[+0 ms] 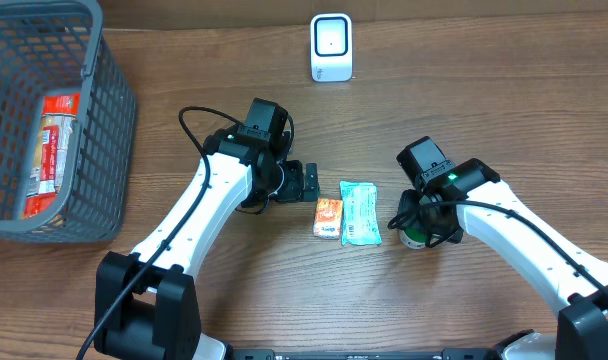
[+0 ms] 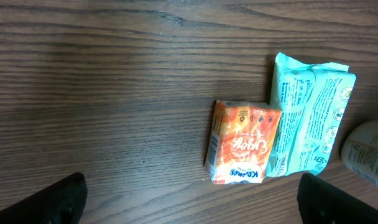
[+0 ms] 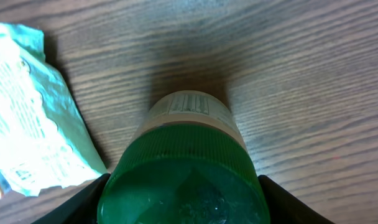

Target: Scan the item barcode

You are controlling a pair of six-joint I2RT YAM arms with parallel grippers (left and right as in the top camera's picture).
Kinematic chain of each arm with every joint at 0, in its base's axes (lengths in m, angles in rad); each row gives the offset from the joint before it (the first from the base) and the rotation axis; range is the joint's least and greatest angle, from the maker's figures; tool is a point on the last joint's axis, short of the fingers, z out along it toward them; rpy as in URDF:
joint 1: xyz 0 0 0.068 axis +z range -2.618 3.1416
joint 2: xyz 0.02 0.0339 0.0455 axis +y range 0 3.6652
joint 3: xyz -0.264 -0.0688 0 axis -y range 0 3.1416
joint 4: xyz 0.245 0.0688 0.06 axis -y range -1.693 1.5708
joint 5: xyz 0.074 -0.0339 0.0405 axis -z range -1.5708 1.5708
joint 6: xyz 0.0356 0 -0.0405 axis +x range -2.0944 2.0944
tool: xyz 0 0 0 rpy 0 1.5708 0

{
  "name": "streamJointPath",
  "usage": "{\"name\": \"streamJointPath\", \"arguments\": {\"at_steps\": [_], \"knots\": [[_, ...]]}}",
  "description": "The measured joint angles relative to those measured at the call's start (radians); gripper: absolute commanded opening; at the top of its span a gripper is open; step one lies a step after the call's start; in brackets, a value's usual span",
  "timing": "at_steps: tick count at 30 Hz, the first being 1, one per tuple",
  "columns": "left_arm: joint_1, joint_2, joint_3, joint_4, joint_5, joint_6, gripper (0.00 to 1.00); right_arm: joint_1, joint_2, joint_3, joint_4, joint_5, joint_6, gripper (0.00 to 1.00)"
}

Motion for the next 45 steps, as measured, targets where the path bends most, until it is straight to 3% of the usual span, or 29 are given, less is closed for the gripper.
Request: {"name": "streamJointPath", "arguments": {"at_steps": [7, 10, 12, 15, 20, 26, 27, 32, 35, 38, 40, 45], "knots": [[0.000, 0.000, 0.000, 0.000, 0.000, 0.000, 1.00, 0.000, 0.000, 0.000, 0.062, 0.002, -0.224, 0.64], [0.000, 0.000, 0.000, 0.000, 0.000, 0.000, 1.00, 0.000, 0.000, 0.000, 0.098, 0.003, -0.316, 0.79], [0.000, 0.000, 0.000, 0.000, 0.000, 0.000, 1.00, 0.000, 0.000, -0.001, 0.121, 0.002, -0.354, 1.00], [0.000, 0.000, 0.000, 0.000, 0.000, 0.000, 1.00, 0.000, 0.000, 0.000, 0.127, 0.003, -0.367, 1.00], [0.000, 0.000, 0.000, 0.000, 0.000, 0.000, 1.00, 0.001, 0.000, -0.001, 0.105, 0.003, -0.242, 0.98], [0.000, 0.000, 0.000, 0.000, 0.000, 0.000, 1.00, 0.000, 0.000, -0.001, 0.084, -0.010, -0.110, 0.71], [0.000, 0.000, 0.000, 0.000, 0.000, 0.000, 1.00, 0.001, 0.000, -0.001, 0.080, -0.018, -0.099, 0.71], [0.000, 0.000, 0.000, 0.000, 0.000, 0.000, 1.00, 0.001, 0.000, -0.001, 0.069, -0.024, -0.074, 0.71], [0.000, 0.000, 0.000, 0.000, 0.000, 0.000, 1.00, 0.001, 0.000, -0.001, 0.073, -0.015, -0.148, 0.72], [0.000, 0.000, 0.000, 0.000, 0.000, 0.000, 1.00, 0.001, 0.000, -0.001, 0.062, 0.019, -0.244, 0.83], [0.000, 0.000, 0.000, 0.000, 0.000, 0.000, 1.00, 0.000, 0.000, -0.001, 0.057, 0.042, -0.270, 1.00], [0.000, 0.000, 0.000, 0.000, 0.000, 0.000, 1.00, 0.000, 0.000, 0.000, 0.062, 0.037, -0.200, 1.00]]}}
